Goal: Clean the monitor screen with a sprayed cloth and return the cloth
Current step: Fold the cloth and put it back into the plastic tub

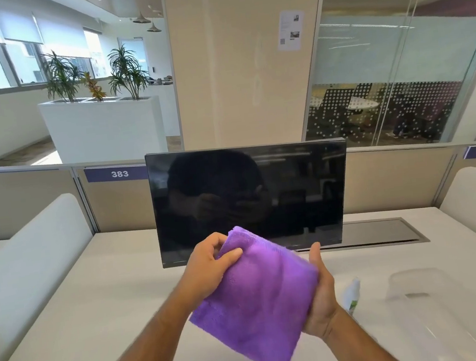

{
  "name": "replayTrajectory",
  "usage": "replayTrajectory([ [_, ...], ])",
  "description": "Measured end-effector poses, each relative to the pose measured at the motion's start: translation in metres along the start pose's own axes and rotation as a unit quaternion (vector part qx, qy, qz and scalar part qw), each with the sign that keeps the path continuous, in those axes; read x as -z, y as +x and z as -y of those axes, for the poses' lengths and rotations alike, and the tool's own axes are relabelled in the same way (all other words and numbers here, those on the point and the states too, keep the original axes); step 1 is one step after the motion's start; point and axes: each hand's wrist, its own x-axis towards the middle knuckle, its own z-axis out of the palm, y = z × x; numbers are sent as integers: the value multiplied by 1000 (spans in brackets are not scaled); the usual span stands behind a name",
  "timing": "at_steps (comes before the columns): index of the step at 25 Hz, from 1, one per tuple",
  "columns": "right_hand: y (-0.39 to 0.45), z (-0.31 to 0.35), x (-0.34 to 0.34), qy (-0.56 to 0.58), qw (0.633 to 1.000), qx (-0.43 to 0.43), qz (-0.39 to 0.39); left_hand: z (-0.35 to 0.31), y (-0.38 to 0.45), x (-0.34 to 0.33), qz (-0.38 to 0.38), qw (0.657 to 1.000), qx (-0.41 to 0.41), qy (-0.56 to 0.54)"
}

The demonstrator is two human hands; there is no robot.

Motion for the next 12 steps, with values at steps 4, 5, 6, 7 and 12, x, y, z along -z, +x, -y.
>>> replayTrajectory([
  [4,-8,3,22,-196,979,-59,8,7,-9,-6,113,992,-30,49],
  [5,-10,3,21,-271,961,-60,-7,8,-12,-10,138,988,-25,64],
  [6,-12,4,17,-336,940,-66,-16,10,-14,-15,157,984,-18,81],
  [7,-12,3,15,-385,919,-79,-22,12,-16,-20,171,980,-13,99],
  [12,-16,-7,19,-406,903,-104,-98,18,-27,-28,202,968,64,133],
])
